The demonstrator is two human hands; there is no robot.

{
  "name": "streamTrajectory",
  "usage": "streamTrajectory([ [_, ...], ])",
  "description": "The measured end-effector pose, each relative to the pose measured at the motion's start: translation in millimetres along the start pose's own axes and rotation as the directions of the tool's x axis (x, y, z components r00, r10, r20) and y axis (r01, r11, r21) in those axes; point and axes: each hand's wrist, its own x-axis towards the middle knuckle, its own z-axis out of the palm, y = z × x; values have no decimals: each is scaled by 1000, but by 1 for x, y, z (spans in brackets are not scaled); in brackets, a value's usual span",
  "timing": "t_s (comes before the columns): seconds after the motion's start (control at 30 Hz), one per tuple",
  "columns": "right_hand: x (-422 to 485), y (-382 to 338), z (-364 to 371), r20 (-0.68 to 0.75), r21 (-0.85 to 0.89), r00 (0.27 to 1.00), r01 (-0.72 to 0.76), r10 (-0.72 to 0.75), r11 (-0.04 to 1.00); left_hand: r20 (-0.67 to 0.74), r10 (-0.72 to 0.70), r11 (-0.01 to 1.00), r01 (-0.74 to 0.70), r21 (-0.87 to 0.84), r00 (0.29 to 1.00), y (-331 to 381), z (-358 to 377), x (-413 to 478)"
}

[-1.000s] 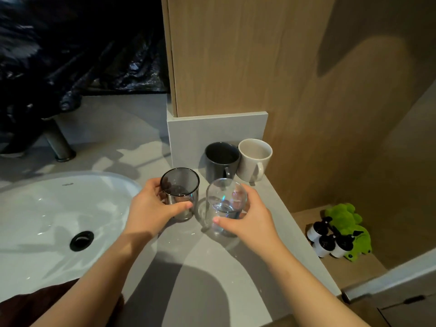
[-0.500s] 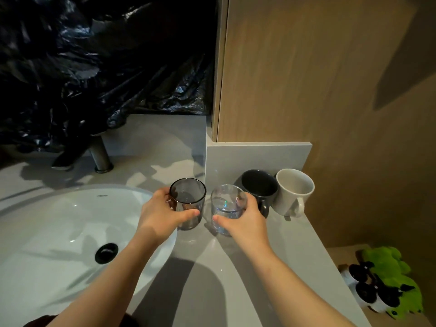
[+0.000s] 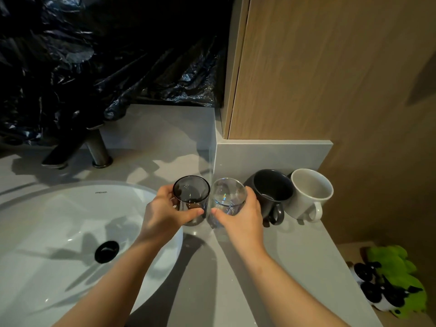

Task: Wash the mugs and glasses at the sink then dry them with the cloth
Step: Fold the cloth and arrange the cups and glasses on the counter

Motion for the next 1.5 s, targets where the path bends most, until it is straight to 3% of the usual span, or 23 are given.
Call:
streamTrajectory([
  [0.1,2,-4,-2,17,-203,998,60,-58,977,29,18,1000,-17,-26,999,2,3,0],
  [0.2,1,-5,-1,73,-432,985,171,-155,886,73,53,998,-51,-26,996,3,4,2],
  [0.27,-3,-2,0,72,-570,967,242,-246,786,76,112,991,-117,63,991,7,0,2],
  [0.37,-2,5,0,-6,-723,857,352,-515,595,56,163,968,-171,183,985,15,-6,3],
  [0.53,12,12,-10,0,-646,721,529,-693,551,50,237,929,-242,280,970,27,-7,-3],
  [0.63,19,16,-11,4,-630,712,547,-702,551,54,256,906,-259,336,965,31,-5,-6],
  [0.77,22,14,-13,49,-711,683,537,-729,455,77,296,864,-301,404,952,31,-2,-5],
  [0.9,24,14,-14,76,-710,695,541,-715,451,69,260,863,-264,431,963,27,3,-5],
  [1.17,29,19,-18,121,-579,741,593,-661,559,47,285,860,-277,429,957,29,13,-6],
  [1.5,30,19,-17,140,-586,763,578,-631,568,35,280,851,-265,454,959,30,16,-5],
])
